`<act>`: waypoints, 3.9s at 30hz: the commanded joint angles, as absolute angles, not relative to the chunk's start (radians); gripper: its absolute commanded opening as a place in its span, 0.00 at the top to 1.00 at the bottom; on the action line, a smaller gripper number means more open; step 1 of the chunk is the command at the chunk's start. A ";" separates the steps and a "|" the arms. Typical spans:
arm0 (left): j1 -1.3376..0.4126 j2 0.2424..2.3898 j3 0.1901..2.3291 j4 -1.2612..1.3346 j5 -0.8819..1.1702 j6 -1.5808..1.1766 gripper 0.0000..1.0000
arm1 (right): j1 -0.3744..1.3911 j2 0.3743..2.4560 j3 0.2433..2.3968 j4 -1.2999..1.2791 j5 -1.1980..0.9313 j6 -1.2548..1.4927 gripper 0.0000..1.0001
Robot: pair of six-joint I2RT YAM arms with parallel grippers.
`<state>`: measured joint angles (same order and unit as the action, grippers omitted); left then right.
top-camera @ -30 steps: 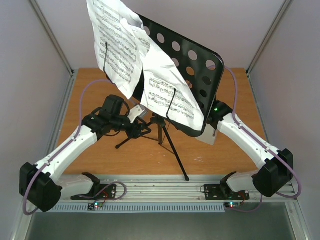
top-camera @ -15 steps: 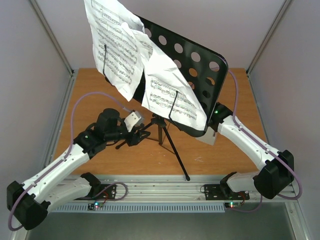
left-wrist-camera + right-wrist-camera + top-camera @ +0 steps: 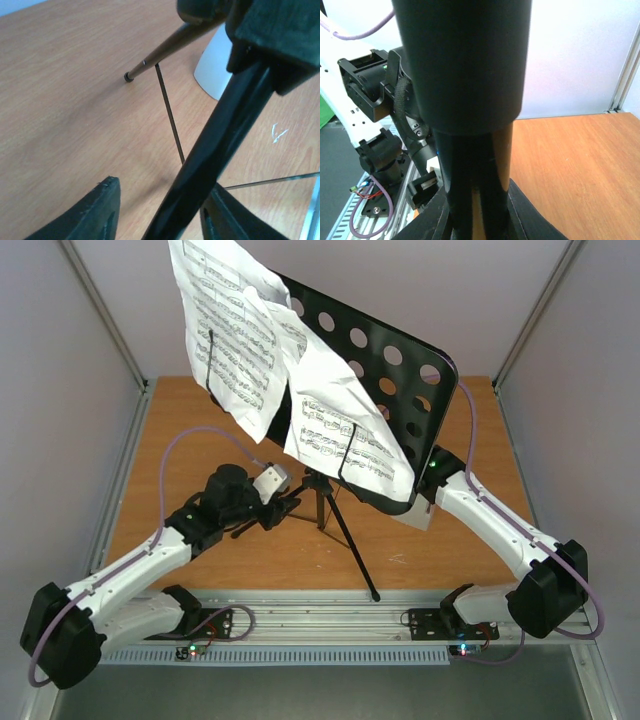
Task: Pack up the instrument practice props
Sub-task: Adjust the music stand at the center of the board, then pick up the sheet music from the music stand.
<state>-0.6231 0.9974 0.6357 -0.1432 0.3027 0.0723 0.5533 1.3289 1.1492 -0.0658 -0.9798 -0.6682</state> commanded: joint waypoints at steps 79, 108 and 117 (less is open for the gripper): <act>-0.734 0.684 0.775 -0.400 0.047 -0.383 0.11 | 0.548 0.694 1.212 -0.682 -0.390 -0.117 0.15; -0.734 1.083 1.805 -0.782 0.204 -0.353 0.30 | 0.547 1.093 1.578 -0.429 -0.490 0.097 0.27; -0.730 1.154 1.827 -0.727 0.030 -0.300 0.33 | 0.561 1.144 1.585 -0.380 -0.468 0.137 0.33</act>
